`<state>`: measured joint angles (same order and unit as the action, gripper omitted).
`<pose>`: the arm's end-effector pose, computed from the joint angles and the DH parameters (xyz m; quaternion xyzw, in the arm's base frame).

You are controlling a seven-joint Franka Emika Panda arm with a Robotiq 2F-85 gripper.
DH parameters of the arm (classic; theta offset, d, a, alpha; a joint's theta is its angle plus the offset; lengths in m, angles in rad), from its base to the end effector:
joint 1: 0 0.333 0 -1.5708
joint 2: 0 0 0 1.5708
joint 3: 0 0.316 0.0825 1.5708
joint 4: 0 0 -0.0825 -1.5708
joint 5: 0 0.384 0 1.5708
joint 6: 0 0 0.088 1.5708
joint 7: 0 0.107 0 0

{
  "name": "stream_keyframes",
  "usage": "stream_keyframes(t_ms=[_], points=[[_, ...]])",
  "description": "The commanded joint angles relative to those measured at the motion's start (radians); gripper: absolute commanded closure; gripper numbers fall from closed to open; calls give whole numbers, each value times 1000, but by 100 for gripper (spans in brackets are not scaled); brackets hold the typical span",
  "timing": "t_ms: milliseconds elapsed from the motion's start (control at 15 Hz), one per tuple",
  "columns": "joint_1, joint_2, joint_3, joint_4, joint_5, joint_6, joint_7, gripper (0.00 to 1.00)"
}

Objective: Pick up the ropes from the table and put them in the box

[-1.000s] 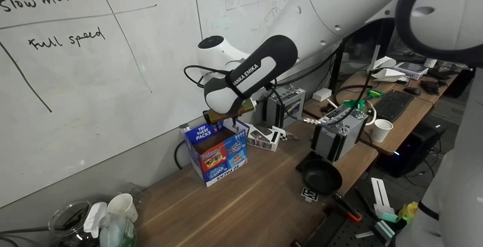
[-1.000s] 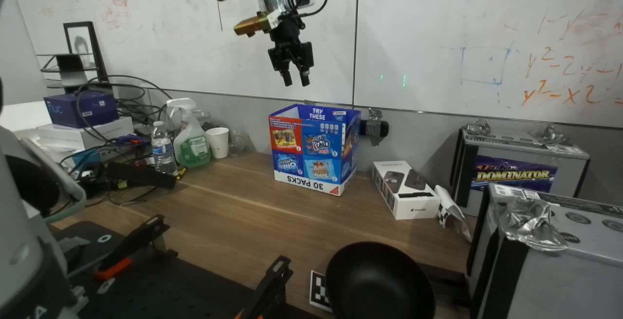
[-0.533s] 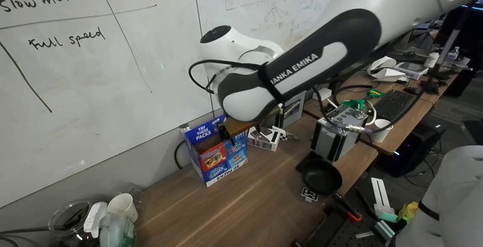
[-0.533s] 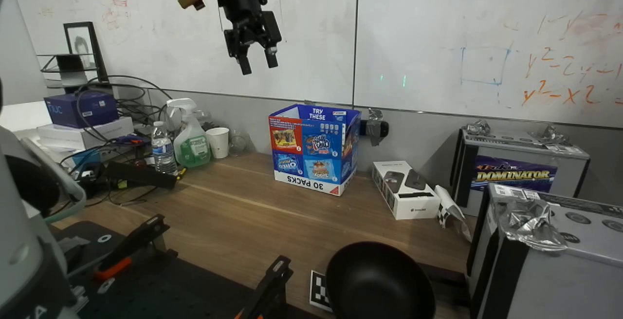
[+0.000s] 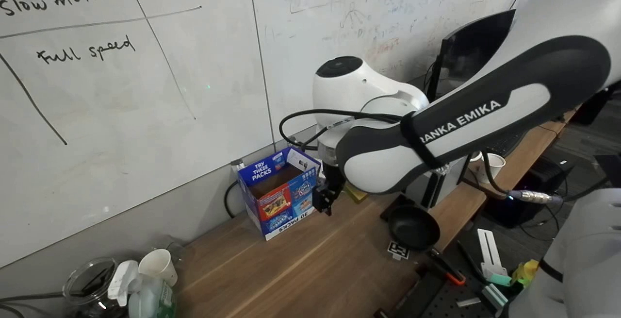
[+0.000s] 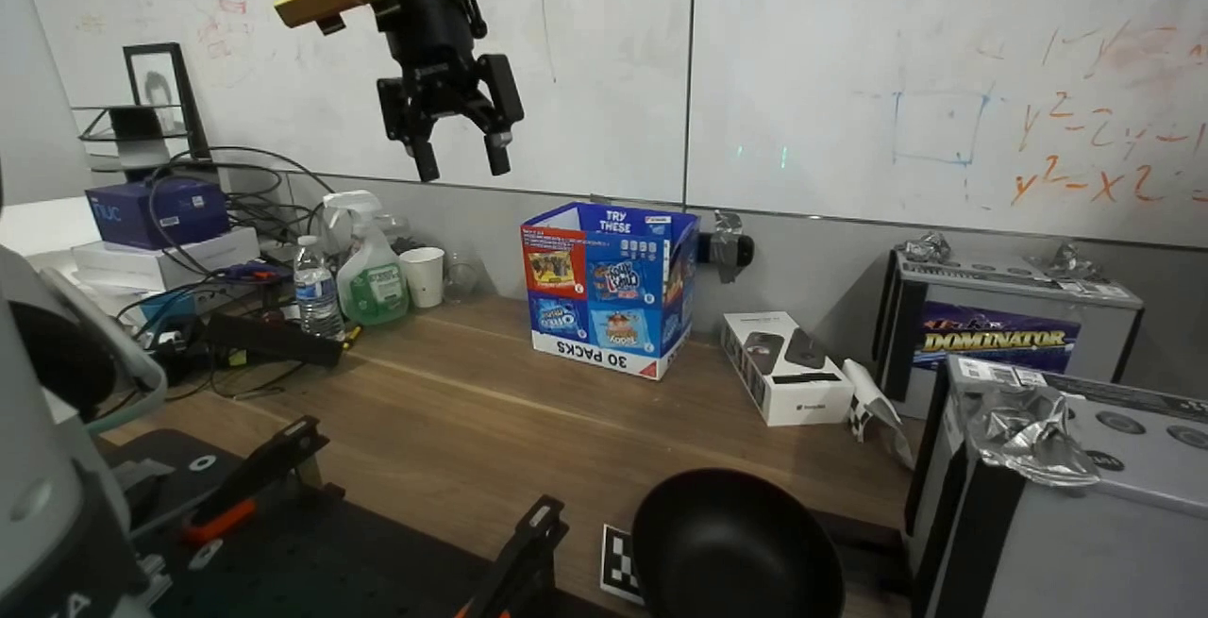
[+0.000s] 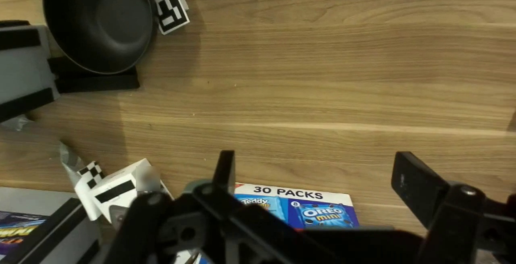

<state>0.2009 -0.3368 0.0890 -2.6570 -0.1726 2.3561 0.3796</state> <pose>0.3870 0.1116 0.3533 0.9968 0.0130 0.0405 0.0671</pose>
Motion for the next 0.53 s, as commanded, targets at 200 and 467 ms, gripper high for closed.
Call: stream_keyframes(t_ms=[200,467], points=[[-5,-121,-73,-87,264,45,-341,0],[-31,-86,-44,-71,252,43,-322,0]])
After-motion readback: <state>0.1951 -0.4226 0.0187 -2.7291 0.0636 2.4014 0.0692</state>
